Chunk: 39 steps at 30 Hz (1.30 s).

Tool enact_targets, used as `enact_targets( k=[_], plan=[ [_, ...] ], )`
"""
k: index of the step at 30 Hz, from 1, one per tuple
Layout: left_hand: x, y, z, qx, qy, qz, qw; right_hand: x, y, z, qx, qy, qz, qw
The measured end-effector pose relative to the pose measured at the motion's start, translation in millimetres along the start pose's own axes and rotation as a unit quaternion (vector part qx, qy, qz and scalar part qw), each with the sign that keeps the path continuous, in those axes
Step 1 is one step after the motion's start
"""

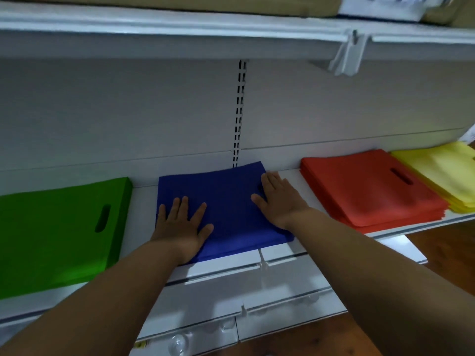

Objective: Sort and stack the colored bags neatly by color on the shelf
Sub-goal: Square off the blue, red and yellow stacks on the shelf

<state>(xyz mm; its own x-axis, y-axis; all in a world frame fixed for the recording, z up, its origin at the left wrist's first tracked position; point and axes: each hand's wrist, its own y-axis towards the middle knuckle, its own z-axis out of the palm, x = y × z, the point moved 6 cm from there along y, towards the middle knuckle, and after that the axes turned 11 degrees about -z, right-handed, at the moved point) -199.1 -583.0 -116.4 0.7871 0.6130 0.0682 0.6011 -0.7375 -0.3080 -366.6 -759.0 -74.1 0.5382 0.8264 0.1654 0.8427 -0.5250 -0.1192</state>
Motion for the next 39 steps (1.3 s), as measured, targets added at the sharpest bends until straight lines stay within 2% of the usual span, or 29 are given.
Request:
enact_targets(
  k=[3,6,8,11,15,19,22,24,26,29,31,32,33,35,36,39],
  plan=[
    [0.2,-14.5,-20.3,-0.072,-0.054,-0.004,0.996,-6.3,-26.1,-21.1,-0.093,0.033,-0.005,0.995],
    [-20.7,-45.6,-44.4,-0.209,-0.124,0.059,0.968,-21.9,-64.3,-30.3,-0.204,0.049,-0.007,0.978],
    [-46.1,-68.3,-54.2,-0.279,-0.142,0.117,0.942,-40.6,-88.6,-32.0,-0.199,0.053,0.02,0.978],
    [-93.4,-90.7,-66.4,-0.279,-0.156,0.177,0.931,-63.3,-120.3,-41.9,-0.177,0.032,0.047,0.983],
    [-148.0,-105.2,-67.4,-0.223,-0.169,0.225,0.933,-95.3,-149.7,-49.3,-0.184,0.02,0.06,0.981],
    [-194.2,-110.9,-63.8,-0.198,-0.189,0.242,0.931,-130.8,-159.7,-44.9,-0.149,0.002,0.05,0.988],
    [-236.1,-106.4,-67.6,-0.142,-0.292,0.217,0.92,-166.1,-158.6,-34.2,-0.088,0.002,0.036,0.996],
    [-267.9,-98.5,-67.8,-0.088,-0.424,0.143,0.89,-194.3,-157.0,-29.0,-0.041,0.01,0.018,0.999],
    [-295.9,-88.5,-60.5,-0.01,-0.548,0.033,0.835,-216.7,-154.8,-24.3,0.005,0.0,-0.019,1.0],
    [-324.4,-69.2,-37.7,0.094,-0.688,-0.122,0.709,-232.2,-150.4,-19.0,0.032,-0.017,-0.069,0.997],
    [-335.7,-53.6,-23.8,0.133,-0.756,-0.167,0.619,-236.6,-152.2,-12.8,0.021,-0.019,-0.081,0.996],
    [-341.5,-45.8,-20.3,0.143,-0.78,-0.172,0.584,-237.9,-153.3,-10.3,0.013,-0.02,-0.084,0.996],
    [-347.4,-42.6,-23.6,0.142,-0.795,-0.177,0.563,-239.4,-154.0,-8.9,0.002,-0.022,-0.087,0.996],
    [-360.7,-41.6,-38.1,0.156,-0.804,-0.175,0.546,-241.5,-152.6,-10.0,-0.025,-0.036,-0.095,0.995],
    [-367.7,-39.9,-42.5,0.17,-0.799,-0.172,0.551,-241.8,-151.3,-11.6,-0.033,-0.043,-0.095,0.994],
    [-374.2,-36.5,-50.9,0.185,-0.761,-0.181,0.595,-243.0,-146.7,-10.0,-0.067,-0.067,-0.097,0.991]
  ],
)
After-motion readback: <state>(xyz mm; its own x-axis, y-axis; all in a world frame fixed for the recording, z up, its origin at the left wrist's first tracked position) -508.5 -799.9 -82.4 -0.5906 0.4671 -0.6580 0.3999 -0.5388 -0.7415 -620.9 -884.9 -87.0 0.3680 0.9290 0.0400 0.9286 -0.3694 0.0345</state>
